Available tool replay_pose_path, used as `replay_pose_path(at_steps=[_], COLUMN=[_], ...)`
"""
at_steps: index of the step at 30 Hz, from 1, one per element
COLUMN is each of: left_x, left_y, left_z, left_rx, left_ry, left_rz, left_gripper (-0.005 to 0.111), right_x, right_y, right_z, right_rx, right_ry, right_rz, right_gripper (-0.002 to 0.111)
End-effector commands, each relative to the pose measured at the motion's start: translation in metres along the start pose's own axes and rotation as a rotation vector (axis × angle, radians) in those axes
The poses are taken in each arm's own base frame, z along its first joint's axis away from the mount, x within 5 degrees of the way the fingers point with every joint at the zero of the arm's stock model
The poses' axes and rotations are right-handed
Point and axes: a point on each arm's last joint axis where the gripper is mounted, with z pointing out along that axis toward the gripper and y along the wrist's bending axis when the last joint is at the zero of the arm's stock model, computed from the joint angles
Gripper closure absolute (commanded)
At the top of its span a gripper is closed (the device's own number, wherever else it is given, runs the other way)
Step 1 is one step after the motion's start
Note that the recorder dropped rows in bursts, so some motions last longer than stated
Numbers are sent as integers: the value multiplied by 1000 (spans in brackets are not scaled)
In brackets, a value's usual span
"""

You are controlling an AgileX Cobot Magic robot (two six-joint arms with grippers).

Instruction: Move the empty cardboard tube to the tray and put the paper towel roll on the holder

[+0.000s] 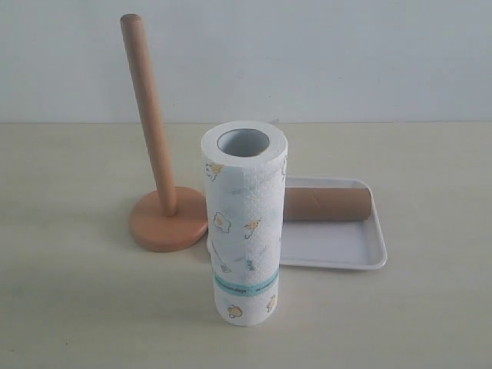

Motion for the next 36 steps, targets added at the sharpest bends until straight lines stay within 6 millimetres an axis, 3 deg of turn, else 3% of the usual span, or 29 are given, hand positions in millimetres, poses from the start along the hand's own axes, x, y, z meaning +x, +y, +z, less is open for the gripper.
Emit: replay_pose_path(at_steps=[1, 8, 36], left_x=[12, 38, 38], left_y=[2, 11, 11], left_z=[-1, -8, -8], left_rx=[-15, -75, -75], left_ry=[118, 419, 421], left_rz=[79, 224, 224], left_gripper=[103, 103, 103], right_x=[-1, -1, -1], right_y=[0, 0, 0], right_z=[0, 0, 0], right_rx=[3, 3, 1], right_ry=[-13, -13, -14], right_rz=[-3, -3, 2], right_gripper=[108, 108, 108])
